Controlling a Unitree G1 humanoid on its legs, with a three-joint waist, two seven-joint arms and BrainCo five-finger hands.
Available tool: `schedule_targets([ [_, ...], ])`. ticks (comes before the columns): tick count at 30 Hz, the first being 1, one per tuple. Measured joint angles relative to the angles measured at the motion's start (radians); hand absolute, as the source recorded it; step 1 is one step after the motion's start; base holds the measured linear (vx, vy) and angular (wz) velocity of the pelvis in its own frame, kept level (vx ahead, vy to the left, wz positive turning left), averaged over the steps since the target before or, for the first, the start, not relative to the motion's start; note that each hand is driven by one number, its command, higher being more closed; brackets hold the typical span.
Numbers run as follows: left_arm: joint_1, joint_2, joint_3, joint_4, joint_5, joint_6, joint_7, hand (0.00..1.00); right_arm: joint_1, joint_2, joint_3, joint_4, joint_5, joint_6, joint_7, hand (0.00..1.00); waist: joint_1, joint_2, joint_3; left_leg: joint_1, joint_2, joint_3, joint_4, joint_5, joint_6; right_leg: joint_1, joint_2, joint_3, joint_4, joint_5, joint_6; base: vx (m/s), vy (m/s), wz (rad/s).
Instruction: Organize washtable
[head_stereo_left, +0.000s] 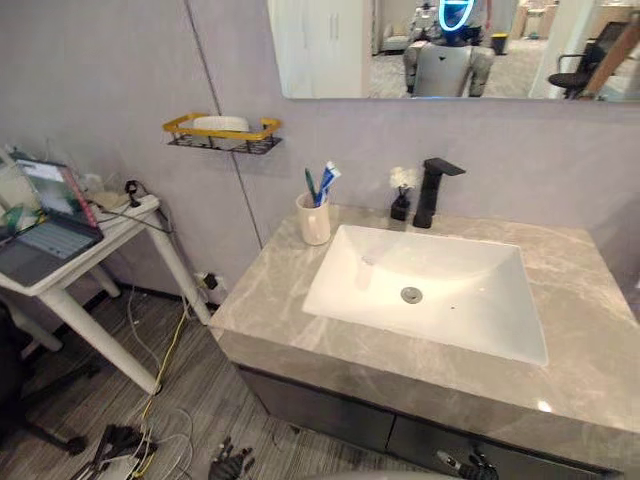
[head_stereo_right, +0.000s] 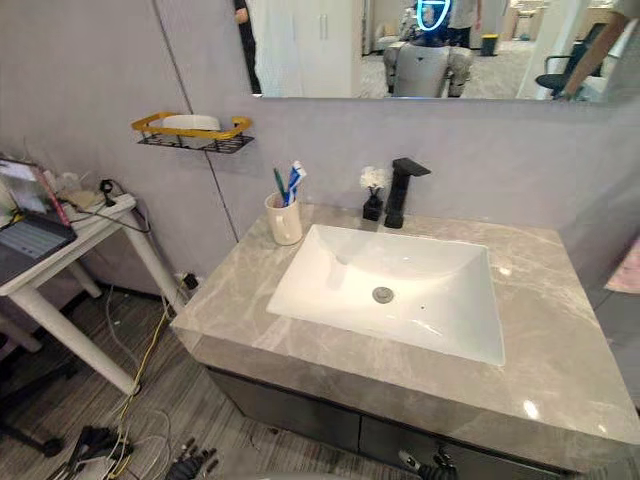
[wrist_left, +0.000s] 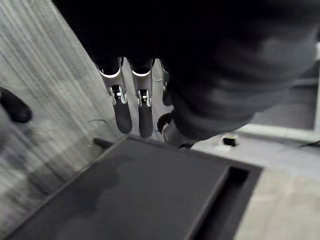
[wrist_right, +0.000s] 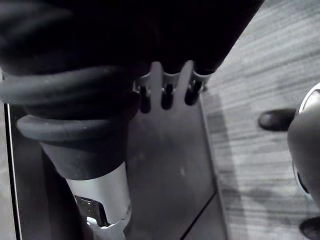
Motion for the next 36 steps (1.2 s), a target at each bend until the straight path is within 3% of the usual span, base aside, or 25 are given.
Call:
schedule_targets([
  [9, -0.101, 0.032, -0.085, 0.157, 0.137, 0.014, -0.028, 0.00, -0.050, -0.007, -0.001, 0.127, 0.014, -0.019, 0.025, 0.00, -0.004, -0.001, 0.006, 0.050, 0.030, 0.050, -0.023, 0.005, -0.020, 0.014, 0.052, 0.074, -0.053, 0.035, -0.022, 0.03, -0.015, -0.25],
  [15, -0.131, 0.062, -0.152, 0.176, 0.173, 0.011, -0.027, 0.00, -0.090, -0.018, 0.023, 0.165, 0.022, -0.029, 0.041, 0.00, -0.023, -0.010, 0.052, 0.075, 0.033, 0.078, -0.024, -0.001, -0.025, 0.020, 0.059, 0.116, -0.057, 0.038, -0.027, -0.05, 0.014, -0.15],
  [21, -0.160, 0.070, -0.193, 0.192, 0.181, 0.012, -0.027, 0.00, -0.113, -0.022, 0.038, 0.186, 0.022, -0.031, 0.045, 0.00, -0.025, -0.021, 0.077, 0.078, 0.036, 0.116, -0.025, -0.007, -0.025, -0.001, 0.063, 0.161, -0.058, 0.048, -0.030, -0.02, 0.020, -0.23],
  [36, -0.174, 0.078, -0.187, 0.196, 0.178, 0.003, -0.025, 0.00, -0.140, -0.045, 0.118, 0.198, 0.013, -0.030, 0.066, 0.00, -0.023, -0.028, 0.112, 0.052, 0.027, 0.091, -0.023, -0.012, -0.022, -0.016, 0.056, 0.132, -0.057, 0.047, -0.028, -0.01, 0.002, 0.04],
])
